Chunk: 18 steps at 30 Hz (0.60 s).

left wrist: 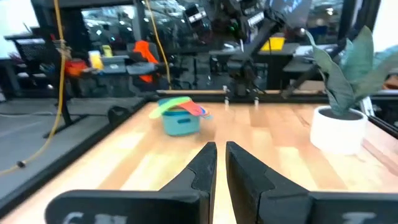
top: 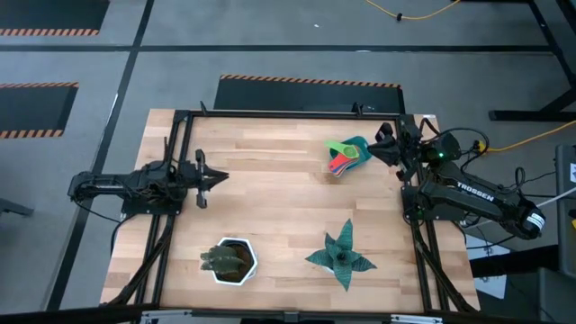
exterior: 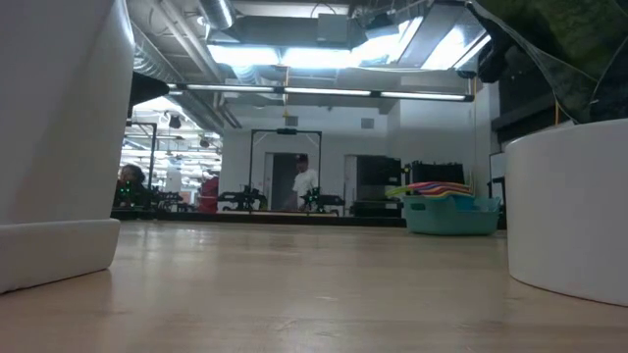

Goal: Nest measuring cups in basket
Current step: Return to Home Position

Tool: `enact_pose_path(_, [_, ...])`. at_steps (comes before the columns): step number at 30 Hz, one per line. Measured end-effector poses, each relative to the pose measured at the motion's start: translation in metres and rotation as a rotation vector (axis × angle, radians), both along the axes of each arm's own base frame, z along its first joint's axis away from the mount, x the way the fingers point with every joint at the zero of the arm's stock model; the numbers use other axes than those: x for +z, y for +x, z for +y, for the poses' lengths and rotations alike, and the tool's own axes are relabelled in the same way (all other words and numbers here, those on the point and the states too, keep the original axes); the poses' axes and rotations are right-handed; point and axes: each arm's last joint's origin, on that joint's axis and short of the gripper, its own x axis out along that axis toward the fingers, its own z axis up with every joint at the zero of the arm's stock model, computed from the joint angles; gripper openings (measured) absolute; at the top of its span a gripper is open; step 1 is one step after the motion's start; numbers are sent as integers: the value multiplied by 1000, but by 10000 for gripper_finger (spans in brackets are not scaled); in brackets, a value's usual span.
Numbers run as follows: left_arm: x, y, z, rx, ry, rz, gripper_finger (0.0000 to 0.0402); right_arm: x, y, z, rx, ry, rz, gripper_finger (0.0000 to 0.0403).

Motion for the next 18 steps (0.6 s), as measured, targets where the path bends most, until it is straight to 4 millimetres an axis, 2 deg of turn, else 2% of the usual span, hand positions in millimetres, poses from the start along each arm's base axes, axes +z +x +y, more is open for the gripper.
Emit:
enact_pose_path(4, [-1,0,-1,-22,-6,10,27,0,0,0,1,-4,1,9])
enact_pose_path(13, [-1,0,-1,-28,-5,12,27,0,0,0,4,-10,1,4])
enact_pose_path(18, [-1,0,-1,-28,-4,12,27,0,-1,3,71,-10,19,4])
